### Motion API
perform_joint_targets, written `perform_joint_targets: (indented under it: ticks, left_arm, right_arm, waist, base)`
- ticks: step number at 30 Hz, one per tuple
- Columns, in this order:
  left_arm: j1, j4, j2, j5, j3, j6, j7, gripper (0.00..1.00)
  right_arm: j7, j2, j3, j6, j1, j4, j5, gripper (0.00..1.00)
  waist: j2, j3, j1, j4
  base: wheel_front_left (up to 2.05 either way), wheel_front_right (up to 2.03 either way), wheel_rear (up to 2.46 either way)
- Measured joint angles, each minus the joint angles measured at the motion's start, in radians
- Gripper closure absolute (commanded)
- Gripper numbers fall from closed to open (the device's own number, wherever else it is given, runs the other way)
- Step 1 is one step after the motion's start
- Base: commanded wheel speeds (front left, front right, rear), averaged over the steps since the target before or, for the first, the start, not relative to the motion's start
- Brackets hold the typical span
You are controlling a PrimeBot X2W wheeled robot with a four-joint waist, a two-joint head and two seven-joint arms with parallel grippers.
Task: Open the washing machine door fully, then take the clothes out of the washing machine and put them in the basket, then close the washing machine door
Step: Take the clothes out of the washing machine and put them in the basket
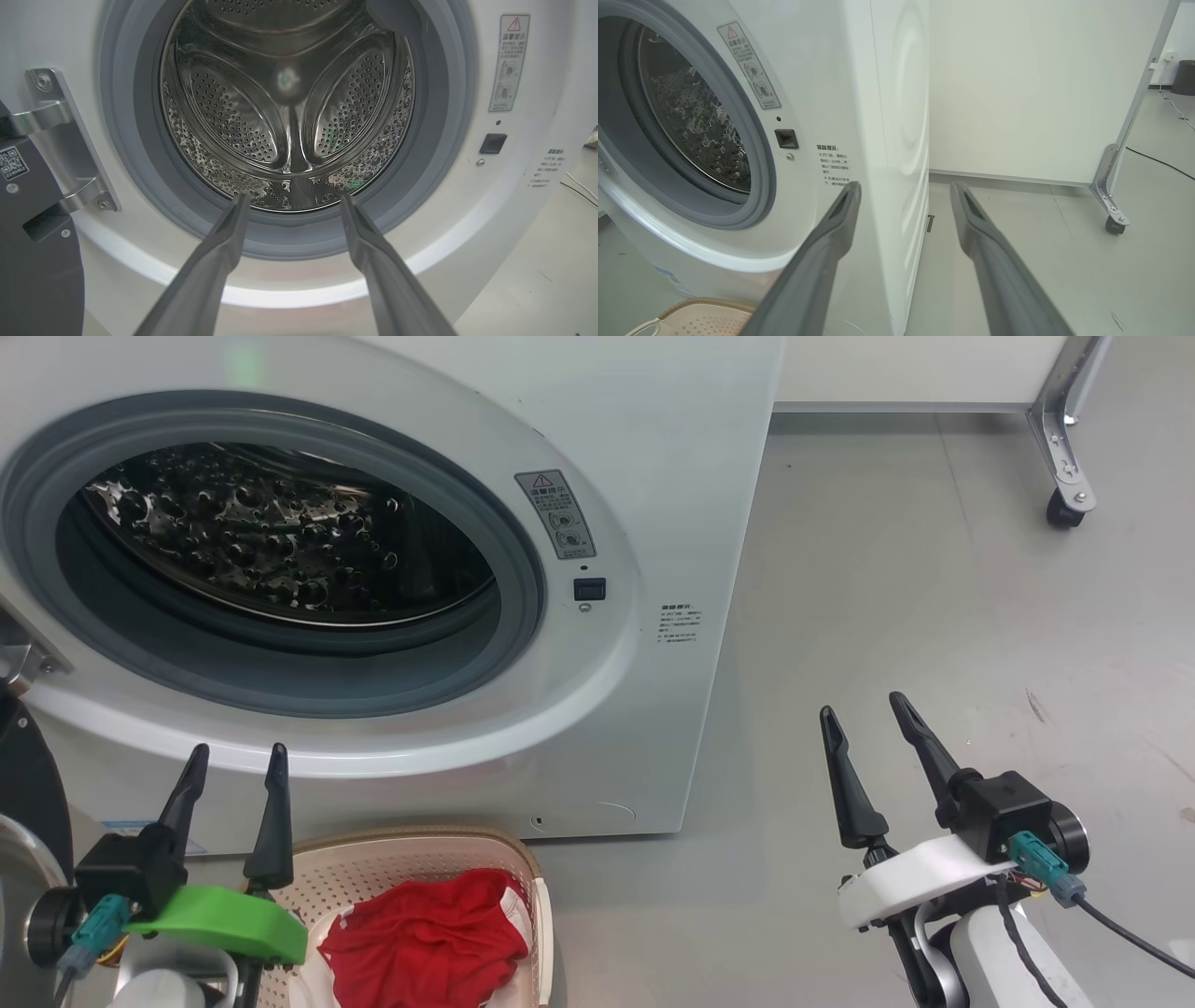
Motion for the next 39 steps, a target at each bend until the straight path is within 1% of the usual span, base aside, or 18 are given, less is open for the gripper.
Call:
perform_joint_targets:
  ticks: [7, 12, 17, 24, 27, 39]
  left_arm:
    - [0.049, -0.044, -0.012, 0.009, 0.019, 0.008, 0.000, 0.00]
    - [0.068, -0.068, -0.033, 0.011, 0.032, 0.009, 0.000, 0.00]
    - [0.074, -0.093, -0.035, 0.024, 0.046, 0.009, 0.000, 0.00]
    - [0.081, -0.108, -0.039, 0.035, 0.053, 0.008, 0.000, 0.00]
    - [0.091, -0.115, -0.042, 0.042, 0.054, 0.008, 0.000, 0.00]
    - [0.104, -0.126, -0.058, 0.052, 0.063, 0.006, 0.000, 0.00]
  right_arm:
    - [0.000, 0.000, -0.011, 0.000, 0.017, -0.008, 0.000, 0.00]
    - [0.000, 0.001, -0.015, 0.000, 0.018, -0.012, 0.000, 0.00]
    - [0.000, 0.001, -0.016, 0.000, 0.018, -0.016, 0.000, 0.00]
    - [0.000, 0.001, -0.017, 0.001, 0.018, -0.019, 0.000, 0.00]
    - [0.000, 0.001, -0.017, 0.007, 0.018, -0.019, 0.000, 0.00]
    - [0.000, 0.002, -0.019, 0.008, 0.018, -0.019, -0.002, 0.00]
  waist:
    - [0.0000, 0.000, 0.0000, 0.000]
    - [0.0000, 0.004, 0.0000, 0.000]
    - [0.0000, 0.008, 0.0000, -0.001]
    - [0.0000, 0.010, 0.0000, -0.004]
    - [0.0000, 0.009, 0.0000, -0.005]
    - [0.0000, 0.007, 0.0000, -0.007]
  base:
    - [0.00, 0.00, 0.00]
    - [0.00, 0.00, 0.00]
    - [0.00, 0.00, 0.00]
    - [0.00, 0.00, 0.00]
    - [0.00, 0.00, 0.00]
    - [0.00, 0.00, 0.00]
